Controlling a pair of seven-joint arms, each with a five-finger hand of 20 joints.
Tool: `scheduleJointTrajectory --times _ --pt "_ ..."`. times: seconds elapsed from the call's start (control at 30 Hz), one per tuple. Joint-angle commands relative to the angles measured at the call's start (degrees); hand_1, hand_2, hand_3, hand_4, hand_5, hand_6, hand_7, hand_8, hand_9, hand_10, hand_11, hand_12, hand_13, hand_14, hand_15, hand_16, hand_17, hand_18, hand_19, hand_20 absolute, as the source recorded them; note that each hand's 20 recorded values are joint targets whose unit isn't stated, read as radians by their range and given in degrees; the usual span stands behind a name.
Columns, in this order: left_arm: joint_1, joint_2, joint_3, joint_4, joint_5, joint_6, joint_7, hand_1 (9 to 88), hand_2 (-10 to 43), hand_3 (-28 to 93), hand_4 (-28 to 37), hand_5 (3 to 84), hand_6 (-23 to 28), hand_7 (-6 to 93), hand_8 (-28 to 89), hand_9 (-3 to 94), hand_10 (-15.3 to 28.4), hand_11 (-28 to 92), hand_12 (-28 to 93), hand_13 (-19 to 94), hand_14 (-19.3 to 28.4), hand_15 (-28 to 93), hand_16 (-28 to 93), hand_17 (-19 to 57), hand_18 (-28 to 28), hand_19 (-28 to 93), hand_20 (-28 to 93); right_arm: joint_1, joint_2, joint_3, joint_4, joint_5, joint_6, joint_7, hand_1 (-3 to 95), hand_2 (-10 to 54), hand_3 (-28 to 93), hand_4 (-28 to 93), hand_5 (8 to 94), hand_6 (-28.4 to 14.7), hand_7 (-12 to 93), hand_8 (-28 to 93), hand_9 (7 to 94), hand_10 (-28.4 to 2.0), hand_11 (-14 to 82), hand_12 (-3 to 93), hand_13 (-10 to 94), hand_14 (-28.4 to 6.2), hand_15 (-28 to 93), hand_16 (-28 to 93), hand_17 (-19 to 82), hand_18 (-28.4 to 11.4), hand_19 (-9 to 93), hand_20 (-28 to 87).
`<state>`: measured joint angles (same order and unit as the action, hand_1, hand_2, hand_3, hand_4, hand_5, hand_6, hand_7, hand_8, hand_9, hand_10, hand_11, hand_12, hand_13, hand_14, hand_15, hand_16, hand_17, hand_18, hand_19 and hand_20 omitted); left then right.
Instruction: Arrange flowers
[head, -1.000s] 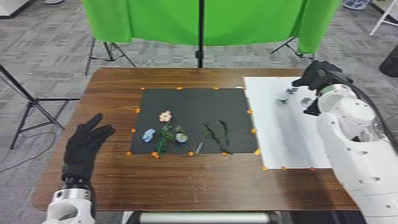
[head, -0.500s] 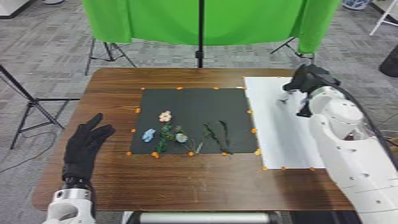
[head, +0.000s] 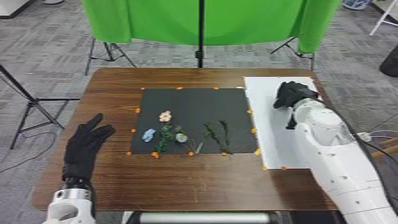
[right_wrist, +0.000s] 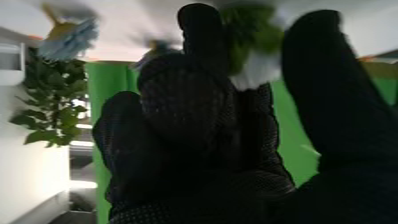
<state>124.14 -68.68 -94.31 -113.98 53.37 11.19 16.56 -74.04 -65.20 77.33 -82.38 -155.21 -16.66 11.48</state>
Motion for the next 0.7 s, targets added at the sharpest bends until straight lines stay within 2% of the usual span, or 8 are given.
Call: scheduleJointTrajectory --times 0.03,0.1,0.2,0.37,0.5,0.7 --pt "0.5 -0.29 -0.09 0.17 0.15 -0.47 -0.62 17.5 2.0 65 -28.3 43.0 3.6 9.1 -4 46.9 13.8 21 17 38 16.4 21 7 5.3 14.2 10 26 -2.5 -0.4 -1.6 1.7 -1.7 5.6 -0.2 61.2 -9.5 49 -15 72.8 2.1 19 8 86.3 -8.6 7.0 31.5 92 -1.3 56 33 63 -9.8 93 54" --pt "0.7 -0.28 -0.14 0.11 0.15 -0.34 -0.65 17.6 2.0 65 -28.3 43.0 3.5 9.1 -4 46.9 13.8 21 17 38 16.4 21 7 5.3 14.2 10 26 -2.5 -0.2 -1.7 1.8 -0.4 7.4 0.3 65.3 -9.5 48 -15 77.1 1.1 19 9 89.5 -8.1 5.8 33.5 93 -1.1 56 33 64 -9.4 93 53" --pt "0.6 -0.16 -0.13 0.12 0.17 -0.29 -0.75 17.7 2.0 65 -28.3 43.0 3.6 9.1 -4 46.8 13.7 21 17 38 16.4 21 7 5.3 14.2 10 26 -1.9 0.7 -2.2 -0.1 3.1 10.6 2.2 67.5 -9.5 48 -15 78.9 0.5 19 9 90.5 -8.0 6.2 34.1 93 -0.9 56 33 64 -9.1 93 53" --pt "0.7 0.2 -0.32 0.04 0.1 -0.22 -0.74 17.7 2.0 65 -28.3 43.1 3.6 9.2 -4 46.8 13.8 21 17 38 16.4 20 7 5.3 14.2 10 26 1.0 4.3 -7.4 -8.4 12.0 14.6 4.1 67.7 -9.5 48 -14 79.6 0.1 19 9 91.3 -8.0 6.5 34.9 93 -0.6 56 34 65 -9.1 93 53" --pt "0.3 0.06 -0.03 0.26 0.19 -0.41 -0.52 17.8 2.1 65 -28.3 43.0 3.6 9.1 -4 46.9 13.7 21 17 38 16.3 20 7 5.3 14.2 10 26 4.6 5.8 -13.8 -13.6 17.3 13.7 2.7 67.5 -9.5 48 -14 79.8 0.1 19 9 91.5 -8.0 6.3 35.1 94 -0.5 56 34 65 -9.0 93 54" --pt "0.1 -0.13 0.15 0.33 0.39 -0.6 -0.5 17.9 2.1 65 -28.3 43.0 3.6 9.1 -4 46.8 13.7 21 17 38 16.3 20 7 5.3 14.2 10 26 6.4 3.7 -21.5 -17.7 20.7 6.9 0.6 66.5 -9.5 49 -14 79.7 0.2 19 10 91.4 -7.9 6.5 36.0 94 -0.2 56 34 65 -8.7 93 54"
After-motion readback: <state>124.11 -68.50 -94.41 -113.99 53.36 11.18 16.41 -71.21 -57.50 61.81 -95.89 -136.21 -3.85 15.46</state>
